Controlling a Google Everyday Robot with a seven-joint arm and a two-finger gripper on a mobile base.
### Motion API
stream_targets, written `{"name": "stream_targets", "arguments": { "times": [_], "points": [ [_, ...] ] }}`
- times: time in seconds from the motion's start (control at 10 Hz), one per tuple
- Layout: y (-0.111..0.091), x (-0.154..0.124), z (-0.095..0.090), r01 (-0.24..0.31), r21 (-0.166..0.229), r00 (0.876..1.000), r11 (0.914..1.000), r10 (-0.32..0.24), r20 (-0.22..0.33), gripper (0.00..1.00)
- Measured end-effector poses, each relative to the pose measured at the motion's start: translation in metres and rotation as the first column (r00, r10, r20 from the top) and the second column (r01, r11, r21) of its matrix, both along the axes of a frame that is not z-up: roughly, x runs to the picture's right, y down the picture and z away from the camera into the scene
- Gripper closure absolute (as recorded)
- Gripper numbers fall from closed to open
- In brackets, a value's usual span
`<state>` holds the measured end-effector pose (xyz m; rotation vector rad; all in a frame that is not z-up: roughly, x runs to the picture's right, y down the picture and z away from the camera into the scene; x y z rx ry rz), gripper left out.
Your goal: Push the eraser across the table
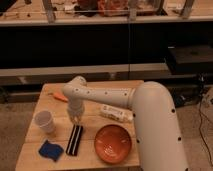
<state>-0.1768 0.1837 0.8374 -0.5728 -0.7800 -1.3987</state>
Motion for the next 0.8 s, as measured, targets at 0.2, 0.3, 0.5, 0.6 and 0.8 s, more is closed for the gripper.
{"name": "stream_targets", "arguments": {
  "times": [0.2,0.3,0.5,0.6,0.8],
  "points": [
    [0.0012,0.0012,-0.0007,0.0,-0.004,1.0,1.0,0.0,-0.001,0.92],
    [0.0029,0.0027,-0.0013,0.0,-0.009,1.0,1.0,0.0,-0.002,0.92],
    [0.0041,0.0044,-0.0018,0.0,-0.013,1.0,0.9999,0.0,-0.003,0.92],
    [0.0045,0.0046,-0.0021,0.001,-0.015,1.0,0.9999,-0.001,-0.002,0.92],
    [0.0067,0.0055,-0.0026,0.003,-0.021,1.0,0.9998,-0.003,-0.002,0.92]
  ]
}}
